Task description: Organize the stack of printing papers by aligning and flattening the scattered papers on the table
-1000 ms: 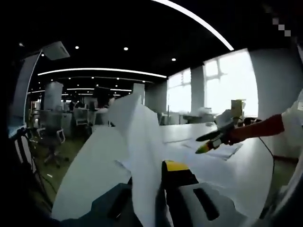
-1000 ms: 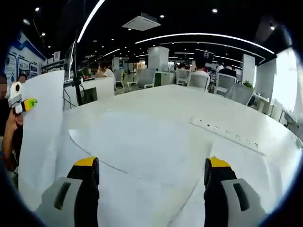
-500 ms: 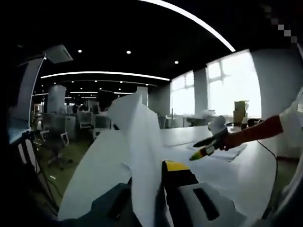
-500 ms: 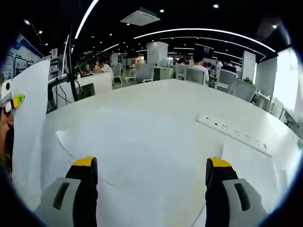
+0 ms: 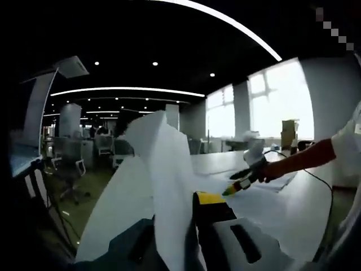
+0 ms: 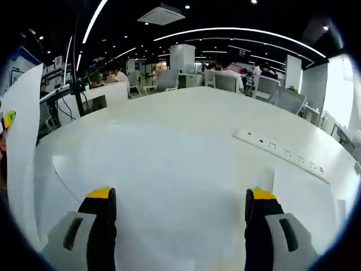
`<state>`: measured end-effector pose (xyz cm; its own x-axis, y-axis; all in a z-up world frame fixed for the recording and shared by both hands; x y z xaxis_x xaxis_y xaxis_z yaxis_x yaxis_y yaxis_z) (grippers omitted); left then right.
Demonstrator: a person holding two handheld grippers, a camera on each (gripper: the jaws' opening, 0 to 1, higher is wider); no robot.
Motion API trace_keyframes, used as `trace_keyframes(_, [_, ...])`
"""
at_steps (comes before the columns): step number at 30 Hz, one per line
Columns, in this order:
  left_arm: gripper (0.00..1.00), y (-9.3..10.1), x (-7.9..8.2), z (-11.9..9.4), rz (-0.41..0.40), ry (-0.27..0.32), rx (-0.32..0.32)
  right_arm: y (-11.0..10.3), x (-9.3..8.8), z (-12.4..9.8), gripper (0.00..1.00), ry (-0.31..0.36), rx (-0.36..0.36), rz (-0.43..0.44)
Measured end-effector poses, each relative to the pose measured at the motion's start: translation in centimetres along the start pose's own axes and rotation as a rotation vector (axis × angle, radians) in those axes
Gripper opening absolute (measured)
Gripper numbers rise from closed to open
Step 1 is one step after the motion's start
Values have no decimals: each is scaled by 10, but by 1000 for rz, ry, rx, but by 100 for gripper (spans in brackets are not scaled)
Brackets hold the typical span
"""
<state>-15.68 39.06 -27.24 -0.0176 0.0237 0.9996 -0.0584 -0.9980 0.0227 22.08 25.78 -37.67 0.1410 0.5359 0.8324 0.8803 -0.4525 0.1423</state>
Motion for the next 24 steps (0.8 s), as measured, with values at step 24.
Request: trace_keyframes(24, [6, 4, 1, -6, 86, -36, 38, 2, 0, 0, 85, -14, 4, 19])
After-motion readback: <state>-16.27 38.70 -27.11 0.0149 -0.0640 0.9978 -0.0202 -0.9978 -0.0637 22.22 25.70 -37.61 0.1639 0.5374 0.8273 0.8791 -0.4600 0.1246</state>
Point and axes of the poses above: the point that each gripper's makers call its tool centre point, and the gripper's own axes: z roughly forward along the fingers, y roughly to its right, x roughly out of its top, the point moved 8 cm from there along -z, roughly backward along the fingers, and after that the axes turned 13 degrees about -x, right-handed, at the moved point
